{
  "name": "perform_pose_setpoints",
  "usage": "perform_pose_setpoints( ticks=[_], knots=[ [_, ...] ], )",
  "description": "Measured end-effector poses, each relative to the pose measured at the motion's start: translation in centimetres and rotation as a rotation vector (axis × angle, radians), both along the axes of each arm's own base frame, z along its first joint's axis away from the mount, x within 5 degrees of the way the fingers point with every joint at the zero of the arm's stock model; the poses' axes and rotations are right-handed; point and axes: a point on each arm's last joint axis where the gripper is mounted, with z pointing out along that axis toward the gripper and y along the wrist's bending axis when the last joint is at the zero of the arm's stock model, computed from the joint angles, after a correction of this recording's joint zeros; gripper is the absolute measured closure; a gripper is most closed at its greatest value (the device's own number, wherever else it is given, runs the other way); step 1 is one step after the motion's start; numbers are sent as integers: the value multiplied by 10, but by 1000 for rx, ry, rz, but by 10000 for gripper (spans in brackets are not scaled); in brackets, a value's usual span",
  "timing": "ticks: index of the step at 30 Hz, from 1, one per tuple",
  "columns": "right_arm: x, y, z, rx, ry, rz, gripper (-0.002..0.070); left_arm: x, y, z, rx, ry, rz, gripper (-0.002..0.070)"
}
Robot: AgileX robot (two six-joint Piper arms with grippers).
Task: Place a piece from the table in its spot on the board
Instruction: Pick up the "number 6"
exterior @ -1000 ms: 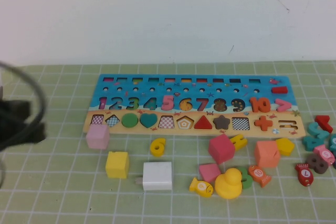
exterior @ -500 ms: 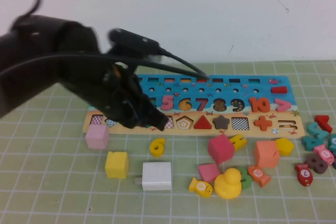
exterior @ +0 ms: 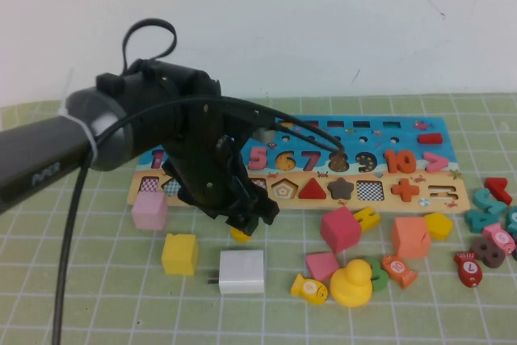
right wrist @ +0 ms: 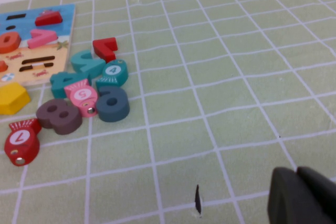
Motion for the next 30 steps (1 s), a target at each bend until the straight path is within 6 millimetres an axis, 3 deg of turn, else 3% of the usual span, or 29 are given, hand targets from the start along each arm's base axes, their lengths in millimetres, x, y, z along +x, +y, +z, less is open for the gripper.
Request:
perform_pose_setpoints(
  ticks=[13, 20, 25, 30],
  knots=[
    [0, 0, 0, 0, 0, 0, 678, 11, -4, -25, 23, 3, -2, 304],
    [0, 0, 0, 0, 0, 0, 678, 12, -5, -27, 25, -1, -3, 412],
    [0, 0, 0, 0, 0, 0, 678, 15, -8, -23, -4, -3, 6, 412],
    [0, 0, 0, 0, 0, 0, 678, 26, -19, 6, -102, -66, 24, 412]
  ],
)
